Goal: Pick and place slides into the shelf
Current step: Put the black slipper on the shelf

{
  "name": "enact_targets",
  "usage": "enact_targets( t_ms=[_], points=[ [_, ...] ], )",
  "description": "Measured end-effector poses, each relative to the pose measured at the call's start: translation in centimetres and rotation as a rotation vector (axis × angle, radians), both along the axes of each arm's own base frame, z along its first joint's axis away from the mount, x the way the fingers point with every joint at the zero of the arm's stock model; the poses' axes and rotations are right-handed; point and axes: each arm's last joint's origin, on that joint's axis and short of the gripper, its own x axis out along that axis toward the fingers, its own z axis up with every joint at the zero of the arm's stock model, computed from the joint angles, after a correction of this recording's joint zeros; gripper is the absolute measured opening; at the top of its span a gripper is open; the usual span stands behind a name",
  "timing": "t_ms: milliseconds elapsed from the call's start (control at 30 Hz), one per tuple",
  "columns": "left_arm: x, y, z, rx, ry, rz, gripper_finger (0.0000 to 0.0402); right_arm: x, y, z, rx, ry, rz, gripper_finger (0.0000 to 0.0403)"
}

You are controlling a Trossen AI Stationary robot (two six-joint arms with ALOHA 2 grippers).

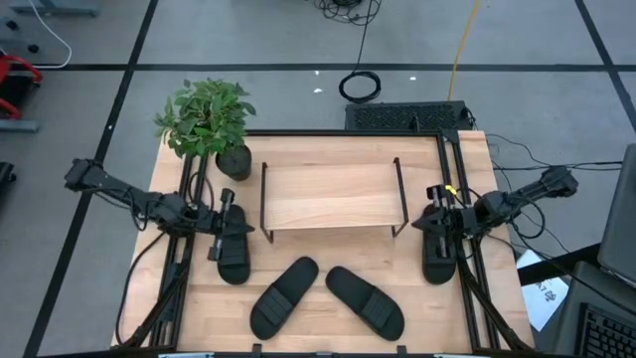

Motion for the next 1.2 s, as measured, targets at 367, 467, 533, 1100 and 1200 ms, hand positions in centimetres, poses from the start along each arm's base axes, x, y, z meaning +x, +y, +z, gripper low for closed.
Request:
enact_targets(
  t_ms=[367, 467, 533, 1100, 1200],
  points=[
    [-0.6, -1.3, 0.1, 0.065, -0.020, -0.083, 0.0007, 0.1, 0.7, -0.2, 0.007, 0.043, -0.048, 0.0000],
    [-0.6, -1.3, 0.1, 0.067, -0.020, -0.084, 0.0007, 0.0, 0.8, -0.2, 0.007, 0.044, -0.038, 0.0000],
    [-0.6, -1.3, 0.1, 0.067, -0.020, -0.084, 0.0008, 0.0, 0.9, -0.3, 0.002, 0.053, -0.030, 0.0000],
    [-0.6, -1.3, 0.0, 0.077, -0.017, -0.084, 0.0008, 1.5, 3.3, 4.7, -0.076, 0.263, -0.329, 0.0085],
    [-0.6, -1.3, 0.0, 0.078, -0.015, -0.084, 0.0008, 1.6, 4.4, 6.1, -0.088, 0.328, -0.376, 0.0105]
  ],
)
